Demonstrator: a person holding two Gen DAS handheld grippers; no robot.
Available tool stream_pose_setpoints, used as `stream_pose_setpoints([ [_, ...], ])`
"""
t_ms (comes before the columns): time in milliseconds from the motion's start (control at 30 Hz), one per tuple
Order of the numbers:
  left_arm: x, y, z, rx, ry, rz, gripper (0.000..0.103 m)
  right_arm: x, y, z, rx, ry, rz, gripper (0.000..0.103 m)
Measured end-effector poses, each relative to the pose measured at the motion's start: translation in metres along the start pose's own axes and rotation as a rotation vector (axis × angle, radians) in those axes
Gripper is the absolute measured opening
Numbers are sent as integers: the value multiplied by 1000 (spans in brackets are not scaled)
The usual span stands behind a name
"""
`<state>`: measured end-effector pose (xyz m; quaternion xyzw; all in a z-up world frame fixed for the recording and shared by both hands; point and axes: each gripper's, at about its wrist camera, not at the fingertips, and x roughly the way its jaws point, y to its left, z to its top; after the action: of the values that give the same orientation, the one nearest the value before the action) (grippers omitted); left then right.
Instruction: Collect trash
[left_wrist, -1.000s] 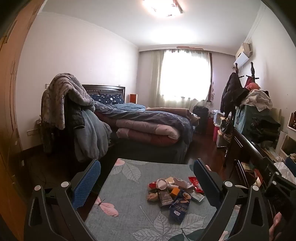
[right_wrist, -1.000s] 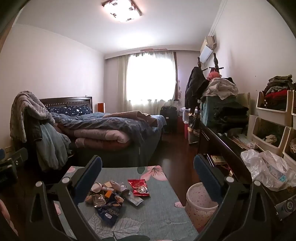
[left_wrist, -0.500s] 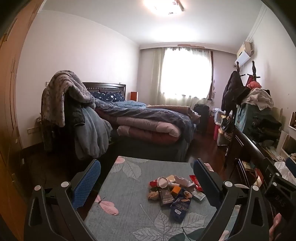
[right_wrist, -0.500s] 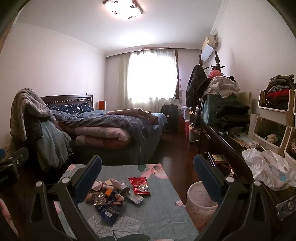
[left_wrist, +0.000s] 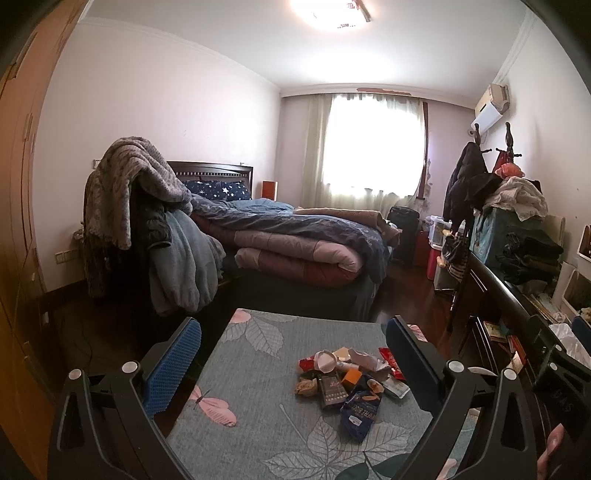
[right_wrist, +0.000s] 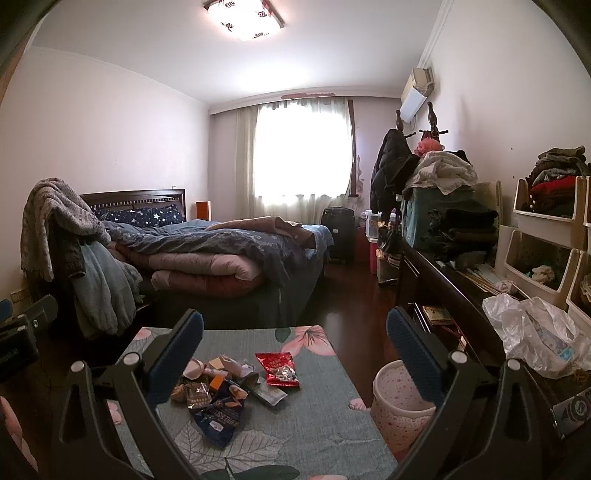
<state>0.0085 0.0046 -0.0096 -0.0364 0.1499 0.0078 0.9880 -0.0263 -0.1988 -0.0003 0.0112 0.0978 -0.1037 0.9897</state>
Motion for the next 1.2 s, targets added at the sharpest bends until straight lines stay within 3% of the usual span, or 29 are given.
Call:
stream_pose_setpoints([
  [1200,-1,-10,-10,-26,45,10,99,4,-6,-3,8,22,-6,100],
])
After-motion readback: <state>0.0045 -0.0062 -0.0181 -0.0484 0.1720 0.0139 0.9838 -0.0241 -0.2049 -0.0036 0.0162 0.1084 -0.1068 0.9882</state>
